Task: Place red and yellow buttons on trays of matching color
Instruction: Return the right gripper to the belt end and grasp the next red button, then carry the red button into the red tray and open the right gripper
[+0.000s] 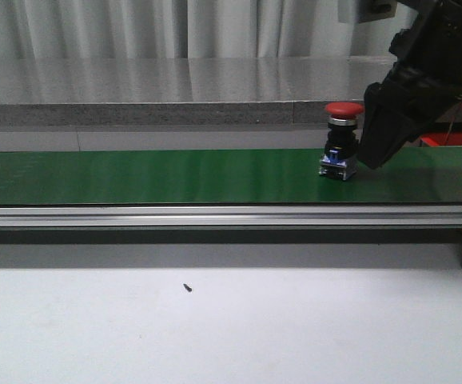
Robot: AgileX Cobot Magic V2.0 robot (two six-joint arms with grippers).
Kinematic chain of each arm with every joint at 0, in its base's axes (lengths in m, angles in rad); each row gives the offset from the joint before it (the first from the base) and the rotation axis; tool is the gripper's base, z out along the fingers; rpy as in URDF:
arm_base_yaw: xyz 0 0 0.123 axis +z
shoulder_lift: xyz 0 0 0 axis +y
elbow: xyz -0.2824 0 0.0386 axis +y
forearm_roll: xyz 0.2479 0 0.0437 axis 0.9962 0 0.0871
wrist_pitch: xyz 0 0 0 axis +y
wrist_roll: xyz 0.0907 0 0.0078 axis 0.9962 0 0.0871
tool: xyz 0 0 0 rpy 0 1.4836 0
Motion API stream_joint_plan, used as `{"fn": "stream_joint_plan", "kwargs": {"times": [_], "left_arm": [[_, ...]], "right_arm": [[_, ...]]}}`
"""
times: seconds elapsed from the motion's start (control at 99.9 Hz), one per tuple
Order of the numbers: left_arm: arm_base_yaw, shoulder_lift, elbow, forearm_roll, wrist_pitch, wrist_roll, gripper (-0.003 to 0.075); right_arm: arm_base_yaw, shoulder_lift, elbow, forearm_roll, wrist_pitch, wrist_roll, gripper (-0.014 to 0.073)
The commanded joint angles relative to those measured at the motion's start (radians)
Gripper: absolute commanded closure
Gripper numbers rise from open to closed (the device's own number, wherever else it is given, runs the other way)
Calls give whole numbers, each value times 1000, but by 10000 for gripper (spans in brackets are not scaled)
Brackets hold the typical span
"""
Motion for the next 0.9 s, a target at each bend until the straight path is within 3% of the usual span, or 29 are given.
{"fn": "stream_joint_plan", "kwargs": {"times": [0.0,0.32,0.39,0.54,0.59,0.66,0.891], "left_arm": [[-4,-4,-27,-33,-66,4,740],[-4,-4,-27,-50,-66,4,740],[-4,-4,-27,-51,-66,4,740],[-4,-4,-27,-51,-66,4,740],[-4,-4,-27,-51,-66,4,740],[-4,-4,-27,-51,-66,4,740],[-4,-4,-27,-52,-66,4,740]], "right_arm": [[-2,-31,-29,15,-65,-15,-48],[-2,28,-29,34,-121,-18,-31],[-2,32,-29,47,-123,-18,60],[-2,33,-29,50,-133,-18,386],[-2,33,-29,50,-138,-18,451],[-2,30,-29,50,-146,-18,485],[-47,-31,-37,51,-205,-15,485]]}}
